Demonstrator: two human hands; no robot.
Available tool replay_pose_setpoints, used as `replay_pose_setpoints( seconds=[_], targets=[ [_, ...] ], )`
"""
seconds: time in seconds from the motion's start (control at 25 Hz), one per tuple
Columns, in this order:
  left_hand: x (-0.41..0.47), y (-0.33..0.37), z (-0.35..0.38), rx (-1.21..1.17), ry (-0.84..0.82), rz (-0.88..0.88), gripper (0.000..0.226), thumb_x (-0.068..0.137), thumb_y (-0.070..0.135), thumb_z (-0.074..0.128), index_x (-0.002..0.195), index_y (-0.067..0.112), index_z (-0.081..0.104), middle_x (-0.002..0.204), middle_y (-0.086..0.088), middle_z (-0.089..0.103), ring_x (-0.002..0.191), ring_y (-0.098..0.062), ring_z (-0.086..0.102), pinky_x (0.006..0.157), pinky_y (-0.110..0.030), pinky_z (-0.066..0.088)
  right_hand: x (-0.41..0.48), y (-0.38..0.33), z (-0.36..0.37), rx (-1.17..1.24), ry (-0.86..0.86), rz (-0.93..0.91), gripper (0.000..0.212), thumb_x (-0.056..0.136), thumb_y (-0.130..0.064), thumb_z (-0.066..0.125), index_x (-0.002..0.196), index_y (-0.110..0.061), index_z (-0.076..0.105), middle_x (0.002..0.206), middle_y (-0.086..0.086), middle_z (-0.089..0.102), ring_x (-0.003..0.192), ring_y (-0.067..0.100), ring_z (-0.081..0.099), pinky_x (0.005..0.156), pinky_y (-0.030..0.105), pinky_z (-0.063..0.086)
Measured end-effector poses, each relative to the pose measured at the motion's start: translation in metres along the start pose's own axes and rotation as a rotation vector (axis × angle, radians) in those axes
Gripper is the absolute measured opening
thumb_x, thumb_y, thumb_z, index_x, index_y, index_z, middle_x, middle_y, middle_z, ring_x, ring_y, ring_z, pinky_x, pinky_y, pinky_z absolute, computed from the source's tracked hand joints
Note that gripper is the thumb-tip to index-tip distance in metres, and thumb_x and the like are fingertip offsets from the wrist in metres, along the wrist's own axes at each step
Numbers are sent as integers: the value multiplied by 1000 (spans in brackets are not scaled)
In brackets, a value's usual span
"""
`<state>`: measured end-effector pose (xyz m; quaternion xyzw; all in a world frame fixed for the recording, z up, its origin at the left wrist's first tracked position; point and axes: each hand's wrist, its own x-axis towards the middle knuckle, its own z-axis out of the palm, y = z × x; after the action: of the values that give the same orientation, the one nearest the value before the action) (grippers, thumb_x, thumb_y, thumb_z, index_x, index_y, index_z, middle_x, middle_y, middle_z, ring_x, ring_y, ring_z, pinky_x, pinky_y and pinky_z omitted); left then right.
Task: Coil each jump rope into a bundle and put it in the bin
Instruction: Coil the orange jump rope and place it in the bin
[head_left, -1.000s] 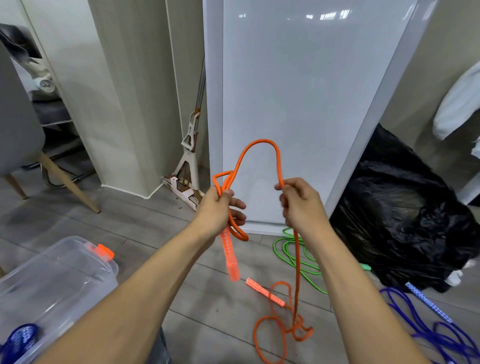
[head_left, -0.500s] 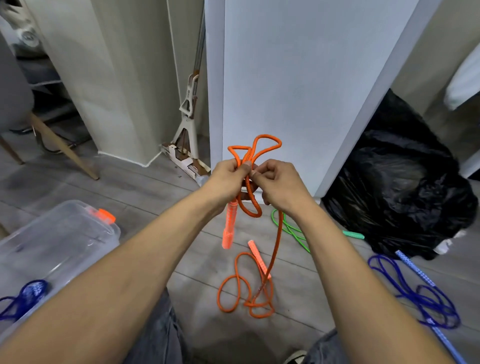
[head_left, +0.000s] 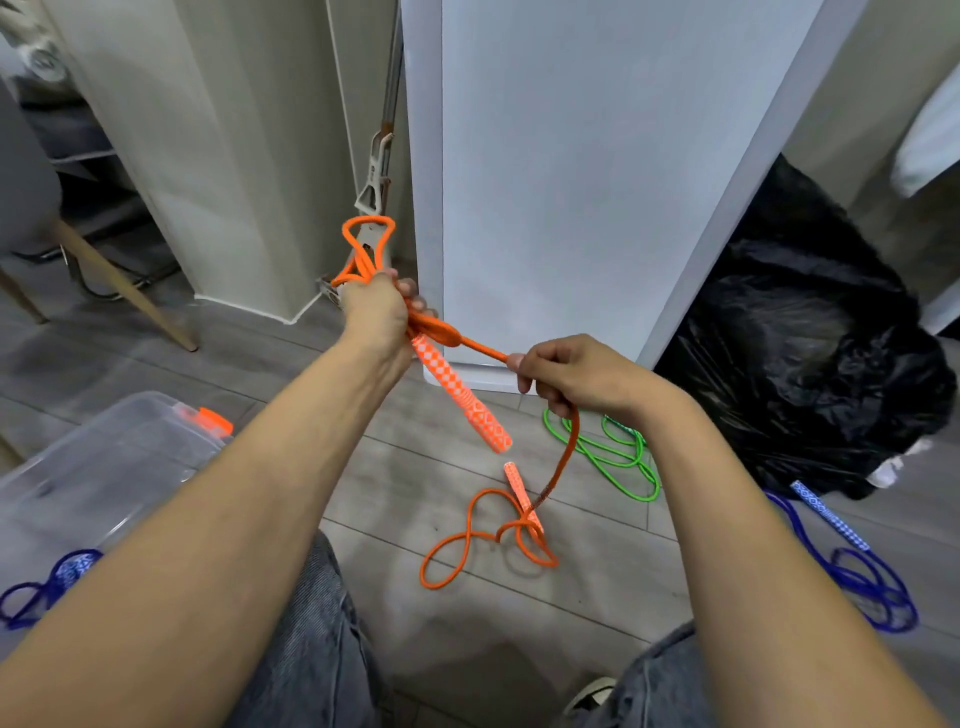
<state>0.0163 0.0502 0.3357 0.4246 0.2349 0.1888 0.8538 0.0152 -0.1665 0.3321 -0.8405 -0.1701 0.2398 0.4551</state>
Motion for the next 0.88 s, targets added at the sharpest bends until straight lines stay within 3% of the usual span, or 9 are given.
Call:
replay_pose_setpoints(
  seconds=[0.12,0.2,0.28,0.4,0.64,0.8,0.88],
  targets=[
    [9,2,-10,370,46,266,15,102,20,31,92,18,41,65,1,43,42,-9,38,46,-26,37,-1,8,-10,-228,83,35,38,96,-45,63,74,-15,69,60,0,45,53,17,41,52,25,34],
    [6,5,-14,654,5,446,20,102,28,31,104,15,47,74,2,50,56,-13,47,58,-36,45,0,9,-17,-364,331,3,35,97,-46,60,77,-19,68,61,-3,47,55,13,41,51,28,30],
    [-1,3,-13,776,-75,506,26,104,27,31,116,10,48,84,0,55,66,-14,51,67,-36,47,1,8,-21,-274,493,-87,29,100,-40,57,81,-21,69,59,-5,44,52,11,38,51,27,29],
    [-4,-1,-11,828,-185,479,26,105,28,30,115,11,47,90,-2,59,65,-14,51,70,-38,45,1,3,-19,-126,473,-208,25,102,-31,55,85,-23,71,60,-8,43,53,7,35,52,23,30],
    [-28,-9,-3,804,-516,282,10,105,30,34,104,28,44,95,6,75,49,-17,34,48,-30,33,6,-8,-4,-44,452,-283,19,100,-31,59,85,-27,71,58,-14,53,54,5,42,55,21,33],
    [-43,-18,6,881,-644,244,11,105,29,38,101,32,48,81,14,72,55,-6,47,63,-34,41,5,-15,6,-61,512,-288,17,100,-28,60,87,-24,70,58,-21,60,55,1,52,53,12,35],
    [-44,-22,7,903,-691,234,13,105,30,38,102,33,50,81,6,72,54,1,52,62,-31,40,6,-13,8,-80,536,-291,16,99,-31,61,87,-26,70,61,-12,60,58,6,51,56,18,39]
  ],
)
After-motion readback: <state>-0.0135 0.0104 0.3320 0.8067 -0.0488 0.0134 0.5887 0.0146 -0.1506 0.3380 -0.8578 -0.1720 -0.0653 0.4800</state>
